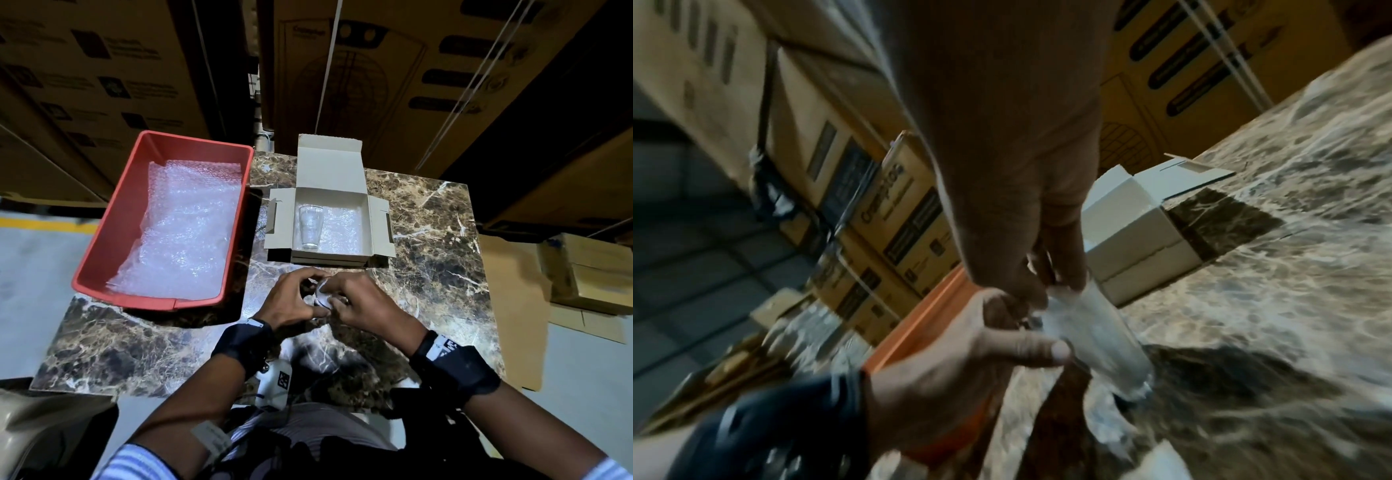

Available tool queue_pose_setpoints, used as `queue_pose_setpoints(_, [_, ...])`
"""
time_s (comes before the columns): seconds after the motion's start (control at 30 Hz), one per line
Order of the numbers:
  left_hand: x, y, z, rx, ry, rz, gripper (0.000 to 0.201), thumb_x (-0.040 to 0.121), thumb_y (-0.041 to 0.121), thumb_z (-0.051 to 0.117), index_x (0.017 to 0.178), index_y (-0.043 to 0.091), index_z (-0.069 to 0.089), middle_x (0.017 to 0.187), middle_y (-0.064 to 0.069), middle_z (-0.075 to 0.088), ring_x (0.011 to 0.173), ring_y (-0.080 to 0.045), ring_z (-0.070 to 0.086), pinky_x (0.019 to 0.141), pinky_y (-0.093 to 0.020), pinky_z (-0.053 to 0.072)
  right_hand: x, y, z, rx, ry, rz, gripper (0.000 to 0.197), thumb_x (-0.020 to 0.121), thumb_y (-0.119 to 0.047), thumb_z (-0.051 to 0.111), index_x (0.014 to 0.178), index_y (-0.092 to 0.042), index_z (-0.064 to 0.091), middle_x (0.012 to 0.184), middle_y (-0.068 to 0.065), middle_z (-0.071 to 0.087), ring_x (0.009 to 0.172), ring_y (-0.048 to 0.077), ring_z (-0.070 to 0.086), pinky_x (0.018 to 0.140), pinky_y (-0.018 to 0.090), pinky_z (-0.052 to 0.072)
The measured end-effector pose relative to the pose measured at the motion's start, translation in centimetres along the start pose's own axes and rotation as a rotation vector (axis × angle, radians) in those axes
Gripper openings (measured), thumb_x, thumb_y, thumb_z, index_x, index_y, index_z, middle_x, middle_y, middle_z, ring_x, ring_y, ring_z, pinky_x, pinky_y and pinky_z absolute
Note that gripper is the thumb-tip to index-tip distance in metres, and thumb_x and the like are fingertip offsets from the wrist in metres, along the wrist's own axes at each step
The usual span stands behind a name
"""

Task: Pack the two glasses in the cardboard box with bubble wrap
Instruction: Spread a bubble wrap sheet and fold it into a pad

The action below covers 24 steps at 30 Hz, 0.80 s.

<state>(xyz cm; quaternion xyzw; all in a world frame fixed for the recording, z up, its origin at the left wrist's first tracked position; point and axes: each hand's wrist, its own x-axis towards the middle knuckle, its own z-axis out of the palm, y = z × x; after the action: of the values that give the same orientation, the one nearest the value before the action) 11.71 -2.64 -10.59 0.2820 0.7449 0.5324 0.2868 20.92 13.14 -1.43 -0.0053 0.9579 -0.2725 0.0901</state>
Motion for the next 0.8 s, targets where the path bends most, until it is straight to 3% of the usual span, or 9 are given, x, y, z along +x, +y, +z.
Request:
queue_pose_setpoints(0.07, [0.0, -0.1, 0.0, 0.008, 0.001, -0.002, 0.064, 0.058, 0.023, 0.092, 0.117, 0.028, 0.070, 0.106, 0.010, 0.075, 0.097, -0.011, 0.072, 0.087, -0.032, 0.059, 0.9, 0.2, -0.7, 0.092, 0.001, 0.100, 0.027, 0.083, -0.003, 0.080, 0.109, -0.012, 0.077, 0.108, 0.001, 0.074, 0.094, 0.009, 0.067, 0.083, 0.004, 0.047])
queue_pose_setpoints(0.1, [0.0, -0.1, 0.0, 0.008, -0.001, -0.010, 0.064, 0.057, 0.025, 0.093, 0.117, 0.029, 0.070, 0.105, 0.010, 0.075, 0.096, -0.011, 0.071, 0.085, -0.030, 0.058, 1.3, 0.3, -0.9, 0.110, -0.012, 0.142, 0.027, 0.078, -0.004, 0.084, 0.102, -0.013, 0.077, 0.101, 0.000, 0.074, 0.088, 0.009, 0.067, 0.077, 0.005, 0.048])
queue_pose_setpoints(0.2, [0.2, -0.2, 0.0, 0.006, 0.004, -0.025, 0.063, 0.055, 0.025, 0.095, 0.113, 0.030, 0.070, 0.101, 0.010, 0.074, 0.090, -0.010, 0.069, 0.081, -0.026, 0.054, 2.3, 0.1, -0.8, 0.052, -0.067, 0.199, 0.027, 0.069, -0.003, 0.088, 0.084, -0.013, 0.068, 0.079, 0.001, 0.067, 0.073, 0.019, 0.066, 0.065, 0.036, 0.057])
queue_pose_setpoints(0.23, [0.2, -0.3, 0.0, 0.004, 0.006, -0.025, 0.062, 0.055, 0.024, 0.096, 0.111, 0.029, 0.070, 0.100, 0.010, 0.074, 0.090, -0.011, 0.069, 0.081, -0.028, 0.055, 2.5, -0.1, -0.7, 0.020, -0.076, 0.197, 0.028, 0.069, -0.002, 0.087, 0.085, -0.012, 0.066, 0.077, 0.001, 0.065, 0.071, 0.020, 0.064, 0.061, 0.038, 0.054])
queue_pose_setpoints(0.33, [0.3, -0.4, -0.1, 0.006, 0.009, -0.032, 0.063, 0.055, 0.024, 0.097, 0.112, 0.025, 0.071, 0.098, 0.009, 0.073, 0.088, -0.013, 0.069, 0.080, -0.030, 0.056, 3.1, -0.3, -0.6, -0.096, -0.069, 0.169, 0.038, 0.076, -0.003, 0.084, 0.107, -0.009, 0.063, 0.087, 0.008, 0.065, 0.077, 0.022, 0.062, 0.062, 0.029, 0.040])
queue_pose_setpoints(0.43, [0.2, -0.2, 0.0, -0.020, 0.021, -0.035, 0.059, 0.056, 0.019, 0.096, 0.110, 0.021, 0.072, 0.094, 0.010, 0.073, 0.085, -0.008, 0.067, 0.077, -0.022, 0.051, 3.2, -0.7, -0.7, -0.218, -0.082, 0.152, 0.038, 0.082, -0.007, 0.078, 0.116, -0.009, 0.061, 0.101, 0.014, 0.069, 0.091, 0.032, 0.067, 0.066, 0.031, 0.041])
queue_pose_setpoints(0.53, [0.3, 0.0, 0.1, -0.041, 0.026, -0.047, 0.054, 0.054, 0.007, 0.095, 0.101, 0.022, 0.072, 0.087, 0.019, 0.070, 0.079, 0.001, 0.061, 0.072, -0.018, 0.046, 3.3, -1.0, -0.3, -0.306, -0.149, 0.180, 0.039, 0.089, -0.013, 0.072, 0.125, -0.012, 0.059, 0.111, 0.014, 0.067, 0.102, 0.032, 0.064, 0.072, 0.031, 0.037])
queue_pose_setpoints(0.63, [0.4, 0.0, 0.1, -0.054, 0.022, -0.059, 0.055, 0.050, 0.002, 0.093, 0.097, 0.023, 0.072, 0.085, 0.016, 0.070, 0.078, -0.001, 0.060, 0.070, -0.022, 0.046, 3.7, -1.7, -0.1, -0.291, -0.160, 0.215, 0.036, 0.087, -0.011, 0.070, 0.122, -0.013, 0.063, 0.114, 0.013, 0.067, 0.104, 0.033, 0.064, 0.073, 0.031, 0.035])
queue_pose_setpoints(0.8, [0.3, 0.0, 0.3, -0.107, 0.028, -0.075, 0.054, 0.046, 0.000, 0.090, 0.093, 0.020, 0.072, 0.082, 0.010, 0.068, 0.075, -0.002, 0.059, 0.067, -0.022, 0.046, 2.8, -2.4, 0.0, -0.303, -0.180, 0.236, 0.038, 0.083, -0.009, 0.067, 0.121, -0.011, 0.063, 0.114, 0.018, 0.068, 0.102, 0.039, 0.064, 0.074, 0.037, 0.043])
